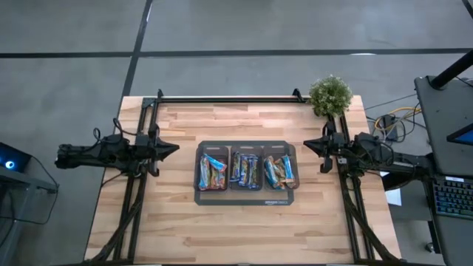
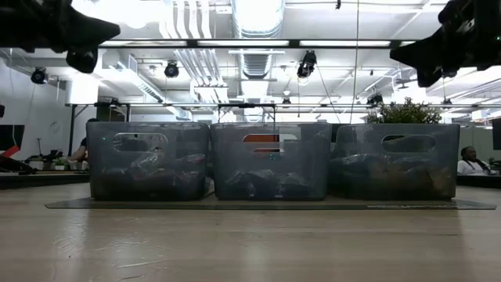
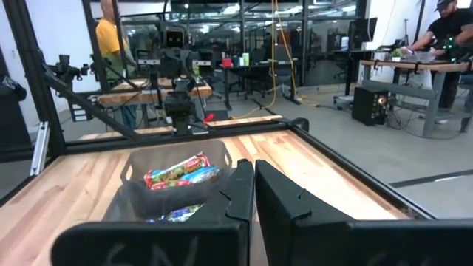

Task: Pick and place Granola Bars by type
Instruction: Return to Home Position

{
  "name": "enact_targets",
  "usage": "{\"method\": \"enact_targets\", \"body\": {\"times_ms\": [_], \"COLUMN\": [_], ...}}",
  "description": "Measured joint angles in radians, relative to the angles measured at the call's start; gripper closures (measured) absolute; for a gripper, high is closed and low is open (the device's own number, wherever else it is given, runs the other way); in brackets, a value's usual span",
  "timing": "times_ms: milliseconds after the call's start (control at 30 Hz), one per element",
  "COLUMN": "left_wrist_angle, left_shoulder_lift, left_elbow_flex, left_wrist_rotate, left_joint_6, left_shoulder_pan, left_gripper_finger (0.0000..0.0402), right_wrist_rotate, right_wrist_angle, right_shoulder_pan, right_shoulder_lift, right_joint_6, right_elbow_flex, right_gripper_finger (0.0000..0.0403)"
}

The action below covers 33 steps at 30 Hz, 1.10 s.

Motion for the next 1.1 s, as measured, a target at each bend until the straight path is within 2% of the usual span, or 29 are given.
{"method": "enact_targets", "body": {"times_ms": [700, 900, 1100], "left_wrist_angle": [0.001, -0.001, 0.0], "left_shoulder_lift": [-0.057, -0.059, -0.062], "left_elbow_flex": [-0.054, -0.056, -0.056], "left_wrist_rotate": [0.003, 0.006, 0.006], "left_joint_6": [-0.012, -0.004, 0.003], "left_shoulder_pan": [0.0, 0.0, 0.0], "left_gripper_finger": [0.0401, 0.0401, 0.0401], "right_wrist_rotate": [-0.01, -0.01, -0.06], "right_wrist_angle": [0.014, 0.161, 0.159], "right_shoulder_pan": [0.0, 0.0, 0.001], "right_shoulder_lift": [-0.037, -0.038, -0.036], "right_joint_6": [0.016, 0.013, 0.019], "right_elbow_flex": [-0.06, -0.128, -0.14], "right_gripper_finger": [0.0394, 0.0394, 0.0394]}}
